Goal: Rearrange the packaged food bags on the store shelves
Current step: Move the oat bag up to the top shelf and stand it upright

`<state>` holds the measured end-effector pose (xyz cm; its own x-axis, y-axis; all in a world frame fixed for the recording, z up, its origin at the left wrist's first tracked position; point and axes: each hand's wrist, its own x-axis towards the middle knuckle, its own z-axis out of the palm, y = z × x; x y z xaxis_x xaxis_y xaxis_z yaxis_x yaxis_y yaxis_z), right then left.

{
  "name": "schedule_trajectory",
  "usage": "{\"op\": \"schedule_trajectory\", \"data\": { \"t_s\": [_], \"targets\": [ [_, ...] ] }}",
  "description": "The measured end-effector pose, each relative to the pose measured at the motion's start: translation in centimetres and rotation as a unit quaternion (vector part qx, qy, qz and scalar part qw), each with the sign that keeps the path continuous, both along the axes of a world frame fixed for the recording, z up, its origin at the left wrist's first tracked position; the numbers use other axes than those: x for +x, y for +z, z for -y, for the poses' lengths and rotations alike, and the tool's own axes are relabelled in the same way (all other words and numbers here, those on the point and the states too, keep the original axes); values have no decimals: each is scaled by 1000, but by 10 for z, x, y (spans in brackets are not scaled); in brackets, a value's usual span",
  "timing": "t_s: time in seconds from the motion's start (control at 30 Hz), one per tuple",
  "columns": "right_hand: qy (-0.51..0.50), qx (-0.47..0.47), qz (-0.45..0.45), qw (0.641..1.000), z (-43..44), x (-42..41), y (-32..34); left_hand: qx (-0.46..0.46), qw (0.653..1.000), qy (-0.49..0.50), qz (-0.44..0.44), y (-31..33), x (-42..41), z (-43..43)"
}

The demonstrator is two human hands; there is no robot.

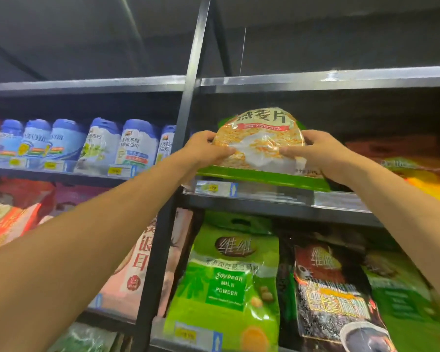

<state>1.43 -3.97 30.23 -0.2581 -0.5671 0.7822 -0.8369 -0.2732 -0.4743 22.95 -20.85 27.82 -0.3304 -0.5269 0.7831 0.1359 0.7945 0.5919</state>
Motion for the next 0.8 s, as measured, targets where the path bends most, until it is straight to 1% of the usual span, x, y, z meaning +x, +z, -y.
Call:
{"op": "schedule_trajectory", "data": {
  "t_s": [0.1, 0.27, 0.47, 0.63, 0.8],
  "targets": [
    [15, 14, 14, 1000, 13, -7, 10, -6, 1000, -2, 11, 12, -6, 12],
    [-9, 26, 31, 999, 40, -16, 20, 5, 1000, 6, 27, 21, -25, 43],
    [-52, 37, 9, 998, 67, -28, 27, 23, 999, 22, 41, 21, -47, 74],
    [-94, 75, -5, 993, 82, -41, 22, -11, 989, 95, 109, 18, -60, 86],
    [-147, 108, -48, 982, 93, -56, 13, -50, 964, 161, 206, 13, -69, 91]
  ]
}}
